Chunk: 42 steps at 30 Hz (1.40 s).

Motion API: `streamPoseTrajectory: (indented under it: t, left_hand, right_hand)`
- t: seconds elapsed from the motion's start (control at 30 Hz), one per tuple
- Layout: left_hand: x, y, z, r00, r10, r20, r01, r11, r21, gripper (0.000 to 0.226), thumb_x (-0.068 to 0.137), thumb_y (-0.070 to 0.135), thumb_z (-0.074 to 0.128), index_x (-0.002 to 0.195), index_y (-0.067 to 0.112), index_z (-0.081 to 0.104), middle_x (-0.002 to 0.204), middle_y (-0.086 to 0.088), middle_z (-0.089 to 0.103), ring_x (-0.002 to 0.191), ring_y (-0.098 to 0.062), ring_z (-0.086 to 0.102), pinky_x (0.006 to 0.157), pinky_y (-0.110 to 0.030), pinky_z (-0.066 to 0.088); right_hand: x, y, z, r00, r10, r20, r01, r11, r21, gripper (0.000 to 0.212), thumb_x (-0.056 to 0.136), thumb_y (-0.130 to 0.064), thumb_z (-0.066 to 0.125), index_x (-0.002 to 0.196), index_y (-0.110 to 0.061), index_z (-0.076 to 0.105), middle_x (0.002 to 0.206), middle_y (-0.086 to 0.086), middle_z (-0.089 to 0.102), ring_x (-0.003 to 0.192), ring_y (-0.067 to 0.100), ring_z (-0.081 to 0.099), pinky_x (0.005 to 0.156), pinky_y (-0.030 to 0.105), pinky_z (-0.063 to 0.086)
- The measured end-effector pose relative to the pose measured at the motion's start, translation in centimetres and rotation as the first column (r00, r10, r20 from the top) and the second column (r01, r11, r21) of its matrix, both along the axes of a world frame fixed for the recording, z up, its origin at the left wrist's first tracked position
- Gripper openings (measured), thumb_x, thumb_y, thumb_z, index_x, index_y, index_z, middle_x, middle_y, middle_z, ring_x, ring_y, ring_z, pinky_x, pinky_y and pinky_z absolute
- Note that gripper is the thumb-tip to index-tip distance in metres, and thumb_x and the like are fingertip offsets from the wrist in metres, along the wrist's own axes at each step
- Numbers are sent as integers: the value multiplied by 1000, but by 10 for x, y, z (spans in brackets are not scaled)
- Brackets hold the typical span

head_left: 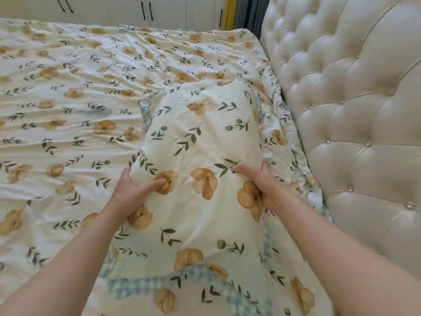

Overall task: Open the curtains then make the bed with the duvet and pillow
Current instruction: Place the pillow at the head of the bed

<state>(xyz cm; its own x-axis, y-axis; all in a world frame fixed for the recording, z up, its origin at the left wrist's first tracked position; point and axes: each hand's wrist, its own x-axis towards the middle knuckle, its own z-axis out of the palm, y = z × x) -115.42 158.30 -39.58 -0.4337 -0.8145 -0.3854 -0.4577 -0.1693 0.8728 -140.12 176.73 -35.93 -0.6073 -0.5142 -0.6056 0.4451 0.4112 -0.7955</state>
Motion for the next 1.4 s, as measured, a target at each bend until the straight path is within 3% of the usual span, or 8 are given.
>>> streamPoseTrajectory:
  t: [0.17,0.33,0.47,0.57,0.87,1.0,1.1,1.4]
  left_hand:
    - [-114,31,-6,990,-96,-107,99,995,21,92,49,62,86,123,30,39,115,9,61,106,-14,62,89,-40,54]
    - [-202,61,-29,982,-183,-46,185,982,45,101,63,62,78,143,25,27,129,9,47,115,-15,50,88,-28,45]
    - [-223,104,-75,892,-398,214,368,915,165,95,83,39,71,154,21,10,152,-7,37,132,-28,43,102,-36,42]
    - [-219,121,-97,863,-431,262,404,902,154,99,89,33,66,154,24,-9,160,-6,21,140,-27,33,110,-36,32]
    - [-183,111,-82,893,-373,254,360,928,98,55,93,31,61,143,20,42,143,-5,48,118,-21,54,93,-36,47]
    - [-150,105,-61,913,-335,232,336,941,36,37,96,27,57,131,17,53,124,-3,60,95,-13,57,68,-25,46]
    - [-115,94,-43,906,-332,263,347,938,-12,32,97,24,53,128,17,57,119,-3,63,101,-17,61,74,-28,47]
    - [55,42,-32,879,-236,415,304,947,-105,26,97,24,51,121,23,59,114,4,63,98,-12,60,74,-29,49]
  right_hand:
    - [-111,28,14,985,-6,-175,6,1000,0,71,62,-31,85,124,-20,53,108,4,71,92,20,69,76,34,57]
    - [-192,51,1,930,-29,-365,86,986,140,70,61,-47,78,123,-23,55,119,7,67,99,24,65,87,41,55]
    - [-199,78,-57,806,324,-495,-22,853,521,70,86,-33,61,148,-37,29,153,3,36,133,29,42,109,42,37]
    - [-183,90,-90,737,473,-483,-95,779,619,73,91,-30,58,151,-40,18,161,6,16,145,31,21,117,46,24]
    - [-168,99,-73,713,420,-562,-26,817,576,60,90,-24,57,147,-23,36,148,11,36,133,31,39,109,40,34]
    - [-138,97,-53,670,419,-613,-18,834,551,48,92,-22,55,138,-18,46,144,10,42,126,29,45,93,33,38]
    - [-107,88,-37,625,434,-649,-67,858,509,38,92,-22,54,130,-17,53,135,7,51,119,24,49,79,29,43]
    - [16,13,-19,565,540,-624,-345,841,416,33,94,-19,55,126,-16,55,118,0,61,104,16,57,85,30,46]
